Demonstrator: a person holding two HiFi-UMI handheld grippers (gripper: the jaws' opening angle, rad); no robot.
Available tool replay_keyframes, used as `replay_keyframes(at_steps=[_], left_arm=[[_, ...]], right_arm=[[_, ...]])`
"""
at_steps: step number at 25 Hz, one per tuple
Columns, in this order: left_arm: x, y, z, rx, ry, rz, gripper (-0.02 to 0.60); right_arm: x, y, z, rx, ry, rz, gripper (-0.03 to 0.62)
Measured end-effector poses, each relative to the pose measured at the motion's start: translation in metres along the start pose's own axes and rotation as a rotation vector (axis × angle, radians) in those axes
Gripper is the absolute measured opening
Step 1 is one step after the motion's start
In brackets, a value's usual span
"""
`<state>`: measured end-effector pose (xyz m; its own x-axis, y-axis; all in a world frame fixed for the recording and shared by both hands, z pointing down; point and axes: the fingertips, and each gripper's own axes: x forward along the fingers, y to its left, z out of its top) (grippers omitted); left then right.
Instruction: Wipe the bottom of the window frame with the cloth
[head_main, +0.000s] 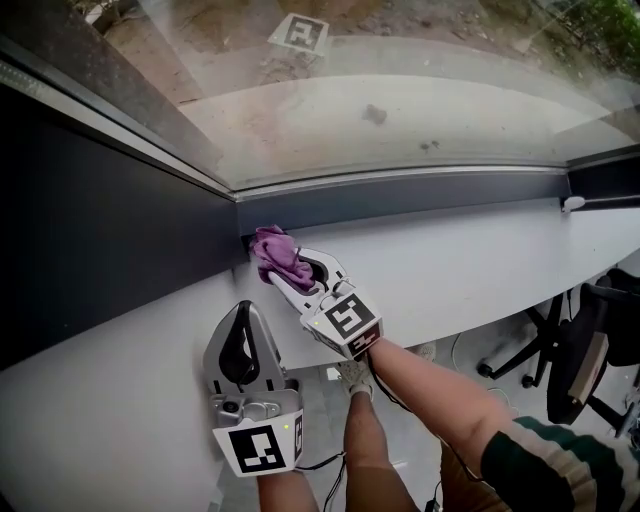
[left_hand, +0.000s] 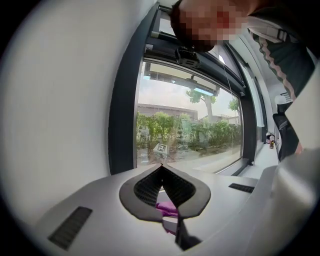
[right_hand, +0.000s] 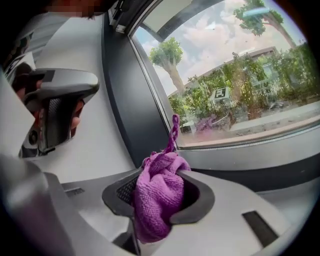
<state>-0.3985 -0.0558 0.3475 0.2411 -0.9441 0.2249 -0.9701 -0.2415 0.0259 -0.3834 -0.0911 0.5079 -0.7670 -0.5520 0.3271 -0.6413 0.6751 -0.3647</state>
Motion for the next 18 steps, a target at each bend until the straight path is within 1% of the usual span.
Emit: replay_keyframes(at_steps=[4,8,13,18], left_arm=[[0.001,0.005,-0.008,-0.009,0.003,0.008,0.006],[-0.001,0.004,-0.012,-0.012,0.019,-0.001,0.006],[0.003,0.002,-0.013,0.000,0.018,-0.025,0.006],[0.013,-0.021,-0.018,0.000,0.030,-0.062,0.006]], right_arm=[[0.013,-0.004,-0.018,0.009,0.044,-0.024,0.150],[0.012,-0.008,-0.024,0.006,0.076,-0.063,0.150],[0.006,-0.019,-0.023,0.008,0.086,-0.103,0.149],[-0.023,-0.046,-0.027,0.026,0.098,-0.155,0.149]])
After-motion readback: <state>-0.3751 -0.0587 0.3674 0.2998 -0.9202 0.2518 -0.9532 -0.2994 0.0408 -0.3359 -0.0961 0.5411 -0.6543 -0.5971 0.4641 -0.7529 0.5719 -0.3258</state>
